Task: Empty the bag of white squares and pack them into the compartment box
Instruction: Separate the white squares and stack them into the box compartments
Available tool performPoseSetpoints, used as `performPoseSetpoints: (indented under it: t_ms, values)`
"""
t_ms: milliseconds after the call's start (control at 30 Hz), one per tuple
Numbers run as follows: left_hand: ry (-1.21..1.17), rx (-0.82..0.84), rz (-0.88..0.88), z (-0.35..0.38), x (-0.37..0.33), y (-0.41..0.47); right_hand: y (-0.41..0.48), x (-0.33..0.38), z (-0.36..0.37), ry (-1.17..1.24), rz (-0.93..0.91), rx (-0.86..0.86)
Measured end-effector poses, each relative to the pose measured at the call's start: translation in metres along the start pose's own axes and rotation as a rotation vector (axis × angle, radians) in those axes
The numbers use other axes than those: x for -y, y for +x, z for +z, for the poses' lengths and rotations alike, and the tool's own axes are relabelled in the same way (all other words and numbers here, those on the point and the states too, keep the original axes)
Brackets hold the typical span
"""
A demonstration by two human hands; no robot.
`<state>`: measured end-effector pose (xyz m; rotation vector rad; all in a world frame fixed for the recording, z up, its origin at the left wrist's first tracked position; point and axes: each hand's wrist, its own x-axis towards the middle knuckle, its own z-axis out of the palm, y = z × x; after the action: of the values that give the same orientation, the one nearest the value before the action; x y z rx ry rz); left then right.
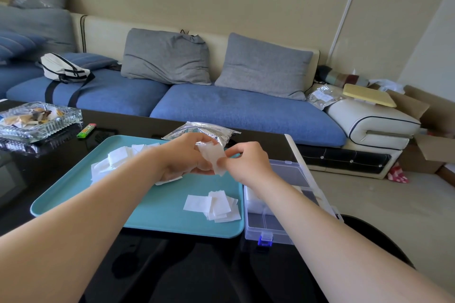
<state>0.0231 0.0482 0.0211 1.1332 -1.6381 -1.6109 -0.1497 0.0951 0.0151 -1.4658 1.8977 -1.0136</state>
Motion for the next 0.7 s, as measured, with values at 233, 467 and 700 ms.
performPoseSetpoints:
  t_ms: [233,467,700]
  values:
    - [-0.021,-0.004,0.027,0.0,0.0,0.002,0.0,0.004,0.0,0.041,-0.034,0.07]
    - [0.005,-0.039,0.003,-0.003,0.0,0.005,0.009,0.001,-0.006,0.199,0.013,0.057]
    - [0.002,-0.046,-0.006,-0.004,-0.003,0.003,0.013,-0.004,-0.012,0.154,0.041,0.023]
